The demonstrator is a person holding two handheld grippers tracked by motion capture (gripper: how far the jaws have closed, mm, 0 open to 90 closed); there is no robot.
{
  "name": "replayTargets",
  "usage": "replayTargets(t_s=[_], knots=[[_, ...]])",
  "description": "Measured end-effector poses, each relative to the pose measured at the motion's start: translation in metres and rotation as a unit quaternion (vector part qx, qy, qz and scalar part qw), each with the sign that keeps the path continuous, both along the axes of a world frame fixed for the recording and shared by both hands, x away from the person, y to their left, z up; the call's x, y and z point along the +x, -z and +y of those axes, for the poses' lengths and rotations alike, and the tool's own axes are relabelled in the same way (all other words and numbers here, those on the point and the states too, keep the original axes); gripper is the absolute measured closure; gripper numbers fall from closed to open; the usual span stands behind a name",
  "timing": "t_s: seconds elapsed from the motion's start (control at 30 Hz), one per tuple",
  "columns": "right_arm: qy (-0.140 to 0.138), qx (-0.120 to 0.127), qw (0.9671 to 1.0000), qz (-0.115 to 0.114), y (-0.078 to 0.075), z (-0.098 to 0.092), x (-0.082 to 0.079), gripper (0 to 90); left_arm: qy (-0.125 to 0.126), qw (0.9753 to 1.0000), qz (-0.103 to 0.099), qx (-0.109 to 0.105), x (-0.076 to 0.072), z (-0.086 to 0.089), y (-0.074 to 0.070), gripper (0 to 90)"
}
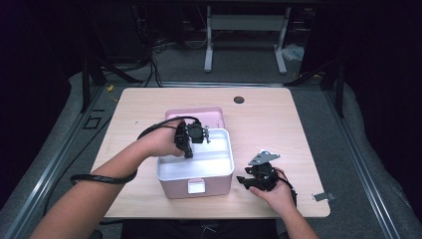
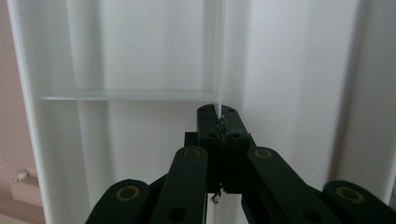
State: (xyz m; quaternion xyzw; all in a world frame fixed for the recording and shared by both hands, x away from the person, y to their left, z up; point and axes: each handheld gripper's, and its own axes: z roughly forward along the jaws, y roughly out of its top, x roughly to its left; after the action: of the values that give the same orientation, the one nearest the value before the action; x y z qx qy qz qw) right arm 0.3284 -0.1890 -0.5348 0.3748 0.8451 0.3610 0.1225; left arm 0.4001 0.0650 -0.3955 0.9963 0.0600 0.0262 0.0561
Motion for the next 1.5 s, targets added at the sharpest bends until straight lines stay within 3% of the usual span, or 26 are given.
replayTargets(t_s=[0.07,0.23,0.4,0.43,0.47,0.63,0.7,0.77,0.9,0.93,1.03,1.1,1.27,1.3,1.33,1.37,1.43,1.47,1.5], knots=[[0.000,-0.001,1.0000,0.000,0.000,0.000,0.000,50.0,-0.020,0.9998,0.004,-0.003,0.002,0.004,-0.009,89.3],[0.000,0.000,1.0000,0.001,0.000,0.000,0.000,49.9,-0.048,0.9986,0.016,-0.013,0.003,0.016,-0.014,89.3],[0.001,0.000,1.0000,0.001,0.000,0.000,0.000,49.8,-0.100,0.9942,0.027,-0.027,0.009,0.046,-0.015,89.3],[0.001,0.000,1.0000,0.001,0.000,0.000,0.000,49.8,-0.100,0.9942,0.027,-0.027,0.009,0.046,-0.015,89.3],[0.001,0.000,1.0000,0.001,0.000,0.000,0.000,49.8,-0.115,0.9926,0.029,-0.028,0.011,0.059,-0.015,89.3],[0.001,-0.002,1.0000,0.001,0.000,0.001,0.000,49.7,-0.137,0.9894,0.037,-0.031,0.013,0.082,-0.014,89.3],[0.002,-0.001,1.0000,0.001,0.001,0.001,0.000,49.7,-0.155,0.9863,0.041,-0.037,0.012,0.096,-0.015,89.3],[0.002,-0.001,1.0000,0.001,0.001,0.001,0.000,49.7,-0.161,0.9854,0.041,-0.038,0.011,0.103,-0.016,89.3],[0.002,-0.001,1.0000,0.000,0.000,0.001,0.000,49.7,-0.194,0.9787,0.040,-0.055,0.008,0.137,-0.021,89.3],[0.002,-0.001,1.0000,0.000,0.000,0.001,0.000,49.7,-0.194,0.9787,0.040,-0.055,0.008,0.137,-0.021,89.4],[0.004,-0.002,1.0000,0.000,0.000,0.001,0.000,49.7,-0.223,0.9717,0.040,-0.067,0.006,0.164,-0.017,89.3],[0.003,0.001,1.0000,0.003,0.000,0.002,0.000,49.7,-0.235,0.9687,0.042,-0.068,0.006,0.175,-0.015,89.4],[0.001,-0.003,1.0000,-0.001,0.000,0.003,0.000,49.7,-0.273,0.9582,0.042,-0.076,0.003,0.209,-0.010,89.4],[0.001,-0.003,1.0000,-0.001,0.000,0.003,0.000,49.7,-0.281,0.9555,0.043,-0.078,0.003,0.215,-0.009,89.4],[0.003,-0.003,1.0000,-0.001,0.000,0.003,0.000,49.7,-0.295,0.9510,0.041,-0.082,0.002,0.225,-0.007,89.3],[0.003,-0.003,1.0000,-0.001,0.000,0.003,0.000,49.7,-0.295,0.9510,0.041,-0.082,0.002,0.225,-0.007,89.3],[0.003,-0.001,1.0000,0.001,0.001,0.002,0.000,49.7,-0.310,0.9464,0.040,-0.080,0.001,0.237,-0.004,89.3],[0.003,0.000,1.0000,0.001,0.001,0.002,0.001,49.7,-0.325,0.9421,0.035,-0.075,0.002,0.244,-0.001,89.3],[0.003,0.000,1.0000,0.001,0.001,0.002,0.001,49.7,-0.325,0.9421,0.035,-0.075,0.002,0.244,-0.001,89.3]])
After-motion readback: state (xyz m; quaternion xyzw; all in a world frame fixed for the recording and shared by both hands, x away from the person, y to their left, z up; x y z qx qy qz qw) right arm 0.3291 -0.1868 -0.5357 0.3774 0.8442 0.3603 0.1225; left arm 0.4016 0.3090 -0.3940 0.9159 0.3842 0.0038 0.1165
